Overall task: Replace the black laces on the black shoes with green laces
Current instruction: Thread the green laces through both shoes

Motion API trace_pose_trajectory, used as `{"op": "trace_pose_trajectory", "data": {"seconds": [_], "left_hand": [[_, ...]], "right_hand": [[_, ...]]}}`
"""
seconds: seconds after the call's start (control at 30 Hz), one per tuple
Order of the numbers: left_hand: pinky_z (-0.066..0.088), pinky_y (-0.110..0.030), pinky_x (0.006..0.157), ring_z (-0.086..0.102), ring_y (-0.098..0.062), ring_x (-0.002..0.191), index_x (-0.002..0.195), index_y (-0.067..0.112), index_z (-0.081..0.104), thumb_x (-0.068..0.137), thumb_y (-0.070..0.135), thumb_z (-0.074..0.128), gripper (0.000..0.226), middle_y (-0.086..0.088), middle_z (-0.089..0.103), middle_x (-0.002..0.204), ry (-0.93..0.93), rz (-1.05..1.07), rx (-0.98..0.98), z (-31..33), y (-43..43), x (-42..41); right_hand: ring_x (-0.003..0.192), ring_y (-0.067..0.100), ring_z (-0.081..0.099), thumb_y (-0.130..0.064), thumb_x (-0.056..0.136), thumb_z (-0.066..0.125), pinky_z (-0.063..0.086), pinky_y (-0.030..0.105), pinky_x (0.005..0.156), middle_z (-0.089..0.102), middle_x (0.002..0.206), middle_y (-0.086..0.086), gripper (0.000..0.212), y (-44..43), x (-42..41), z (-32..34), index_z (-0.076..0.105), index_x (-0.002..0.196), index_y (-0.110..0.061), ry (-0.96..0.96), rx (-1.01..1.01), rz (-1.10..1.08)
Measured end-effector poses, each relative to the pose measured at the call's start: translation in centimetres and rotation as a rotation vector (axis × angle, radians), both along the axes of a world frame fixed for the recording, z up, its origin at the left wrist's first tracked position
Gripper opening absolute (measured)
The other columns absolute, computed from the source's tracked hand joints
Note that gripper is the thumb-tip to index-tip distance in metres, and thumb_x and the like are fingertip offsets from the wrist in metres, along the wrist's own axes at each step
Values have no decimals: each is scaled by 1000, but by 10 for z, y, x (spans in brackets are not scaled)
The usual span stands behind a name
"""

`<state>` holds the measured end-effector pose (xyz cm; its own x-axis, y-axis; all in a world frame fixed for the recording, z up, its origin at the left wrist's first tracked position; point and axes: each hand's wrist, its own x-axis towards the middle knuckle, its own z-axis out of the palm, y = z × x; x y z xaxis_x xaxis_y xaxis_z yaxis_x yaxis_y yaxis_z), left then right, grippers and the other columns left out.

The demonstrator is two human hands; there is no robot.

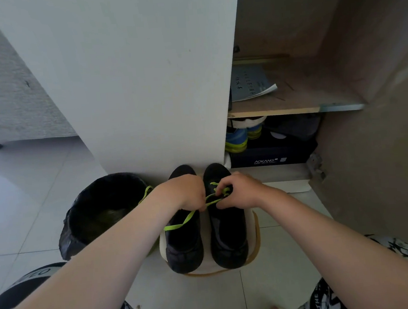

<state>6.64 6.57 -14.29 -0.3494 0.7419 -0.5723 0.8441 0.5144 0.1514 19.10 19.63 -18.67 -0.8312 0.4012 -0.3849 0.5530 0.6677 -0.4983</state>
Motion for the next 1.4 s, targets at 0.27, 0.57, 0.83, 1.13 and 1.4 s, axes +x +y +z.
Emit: {"op": "trace_pose_trajectory", "data": {"seconds": [0.27, 0.57, 0.83, 1.13, 1.4], "left_hand": [[43, -25, 49, 60, -21, 52, 83, 6, 64, 93, 23, 50, 24, -5, 59, 63, -17, 65, 55, -10, 2, 7], [43, -30, 64, 60, -24, 67, 73, 9, 71, 84, 38, 53, 36, -3, 71, 71, -170, 272, 144, 13, 10, -8], [53, -32, 57, 61, -20, 57, 123, 12, 46, 99, 0, 43, 26, -8, 67, 73, -1068, 809, 665, 48, -1, -26], [48, -31, 99, 55, -28, 126, 132, -3, 49, 95, -19, 24, 47, -19, 56, 134, -1577, 838, 937, 56, 24, 19], [60, -28, 64, 70, -22, 77, 94, 2, 64, 96, -4, 49, 17, -13, 69, 91, -1007, 974, 880, 57, 16, -11]], "right_hand": [[114, 17, 53, -5, 91, 56, 45, 29, 88, 54, 132, 5, 38, 22, 10, 13, 56, 123, -26, 59, -290, -195], [126, 16, 46, -33, 77, 76, 44, 32, 102, 41, 135, -4, 74, 10, 12, 16, 45, 143, -33, -73, -130, 0], [103, 15, 57, -23, 82, 69, 47, 28, 79, 51, 123, -5, 54, 5, 9, 15, 54, 133, -26, -25, -145, -88], [85, 23, 66, -21, 87, 44, 44, 36, 81, 71, 94, 11, 24, -14, 1, 63, 65, 91, -10, 454, -1134, -346], [44, 16, 37, -34, 105, 40, 45, 32, 58, 33, 53, -4, 36, 9, 15, 79, 46, 71, -21, 310, -1086, -462]]}}
